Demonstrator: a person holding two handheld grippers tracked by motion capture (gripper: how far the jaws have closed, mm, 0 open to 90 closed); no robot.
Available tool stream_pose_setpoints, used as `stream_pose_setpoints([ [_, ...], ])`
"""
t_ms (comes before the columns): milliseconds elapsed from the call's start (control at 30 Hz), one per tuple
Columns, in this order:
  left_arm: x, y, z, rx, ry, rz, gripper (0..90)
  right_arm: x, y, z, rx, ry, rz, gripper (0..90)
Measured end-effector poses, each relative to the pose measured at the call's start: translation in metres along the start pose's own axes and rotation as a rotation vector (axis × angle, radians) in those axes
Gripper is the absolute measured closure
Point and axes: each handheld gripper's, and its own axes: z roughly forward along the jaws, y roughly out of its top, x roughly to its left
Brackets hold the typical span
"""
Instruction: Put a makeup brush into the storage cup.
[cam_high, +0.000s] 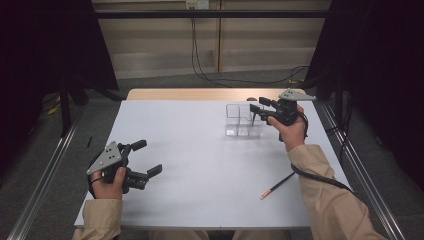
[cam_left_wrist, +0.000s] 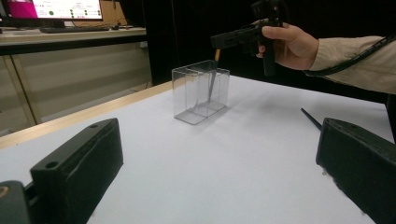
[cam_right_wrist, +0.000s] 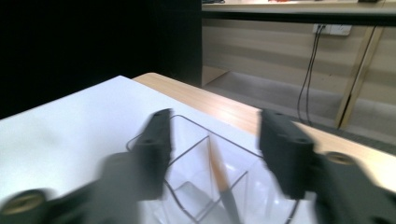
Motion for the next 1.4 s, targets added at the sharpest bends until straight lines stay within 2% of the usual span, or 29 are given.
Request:
stream_pose_setpoints([
  [133,0.001,0.001,0.0,0.006,0.0,0.013,0.5,0.002,0.001,0.0,0.017,0.002,0.017,22.4],
  [233,0.001,0.001,0.001,-0.001,-0.001,0.005,0.5,0.002,0.001,-0.001,0.015,-0.002,0.024,18.8],
  [533,0.004,0.0,0.002,0.012,-0.006,0.017,0.5,0.004,0.0,-0.007,0.019,0.008,0.013,15.7],
  [633,0.004,-0.001,0.001,0.004,-0.002,0.006,0.5,0.005,-0.001,-0.009,0.013,0.012,0.016,14.4],
  [667,0.005,-0.001,0.0,0.01,-0.002,0.017,0.5,0.006,-0.001,-0.01,0.011,0.015,0.016,13.9],
  [767,0.005,-0.001,0.0,0.002,0.002,0.004,0.5,0.008,-0.001,-0.012,0.012,0.029,0.011,12.8],
  [1000,0.005,-0.001,0.0,0.005,0.006,0.01,0.4,0.01,-0.005,-0.02,0.017,0.045,-0.003,11.8],
  [1133,0.005,-0.001,-0.001,0.009,0.008,0.014,0.5,0.009,-0.009,-0.026,0.017,0.037,-0.012,11.0],
  [1300,0.004,-0.002,0.0,-0.008,0.014,-0.004,0.5,0.008,-0.012,-0.035,0.009,0.032,-0.016,10.2],
  [1400,0.005,-0.001,0.0,-0.002,0.012,0.003,0.5,0.007,-0.014,-0.04,0.012,0.033,-0.018,9.8],
])
